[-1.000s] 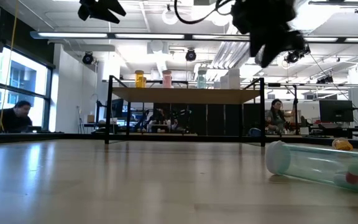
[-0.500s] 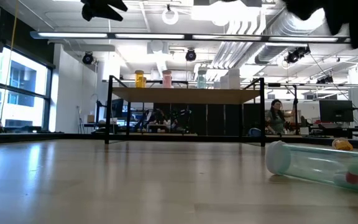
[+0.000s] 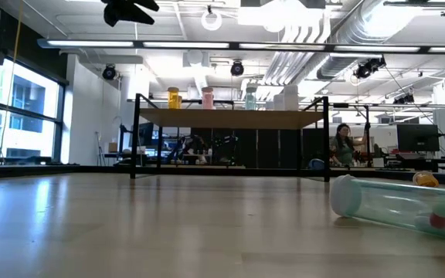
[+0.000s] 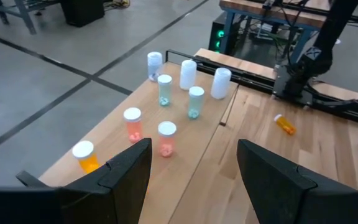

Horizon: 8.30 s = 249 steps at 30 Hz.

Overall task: Pick and place medicine bottles onto shelf by color
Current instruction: Put the pink pill bottle on the shelf aligned with the pink pill bottle

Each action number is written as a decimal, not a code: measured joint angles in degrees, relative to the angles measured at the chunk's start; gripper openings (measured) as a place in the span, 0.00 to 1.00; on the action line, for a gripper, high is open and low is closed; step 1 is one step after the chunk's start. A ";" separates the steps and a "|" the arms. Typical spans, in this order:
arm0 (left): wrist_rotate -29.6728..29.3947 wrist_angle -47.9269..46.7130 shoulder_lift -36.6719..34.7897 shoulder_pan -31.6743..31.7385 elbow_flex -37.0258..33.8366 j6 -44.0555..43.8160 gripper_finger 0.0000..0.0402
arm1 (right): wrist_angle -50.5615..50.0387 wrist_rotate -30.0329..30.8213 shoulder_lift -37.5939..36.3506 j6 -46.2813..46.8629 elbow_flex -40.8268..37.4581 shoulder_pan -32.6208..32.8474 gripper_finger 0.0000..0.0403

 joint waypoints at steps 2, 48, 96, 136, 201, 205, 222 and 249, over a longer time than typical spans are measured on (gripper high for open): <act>0.68 0.00 0.00 0.00 0.00 0.00 0.57 | -0.25 0.73 0.47 3.81 0.00 1.21 0.40; 0.56 0.01 0.04 0.02 -0.02 -1.66 0.57 | -6.39 -10.76 21.31 17.22 0.02 10.83 0.40; 0.58 0.04 0.04 0.00 -0.02 -2.10 0.57 | -0.88 -17.58 24.77 17.98 -4.31 8.90 0.38; 23.95 0.04 0.04 0.01 -0.02 1.25 0.57 | 29.72 28.09 13.06 -21.16 -4.46 -5.88 0.20; 21.67 44.61 21.59 -5.16 -0.04 -15.04 0.57 | 47.00 -19.38 -2.77 -110.51 11.10 -57.29 0.20; 20.13 46.19 22.37 -5.84 -0.02 -15.05 0.57 | 46.83 -19.41 -2.77 -110.75 11.10 -57.67 0.20; 16.81 47.43 22.45 -7.96 -0.02 -13.47 0.34 | 46.52 -19.12 -2.77 -111.80 11.10 -57.65 0.20; 10.61 43.22 22.47 -11.22 -0.02 -9.88 0.24 | 40.39 -18.28 -2.70 -111.89 11.04 -57.67 0.38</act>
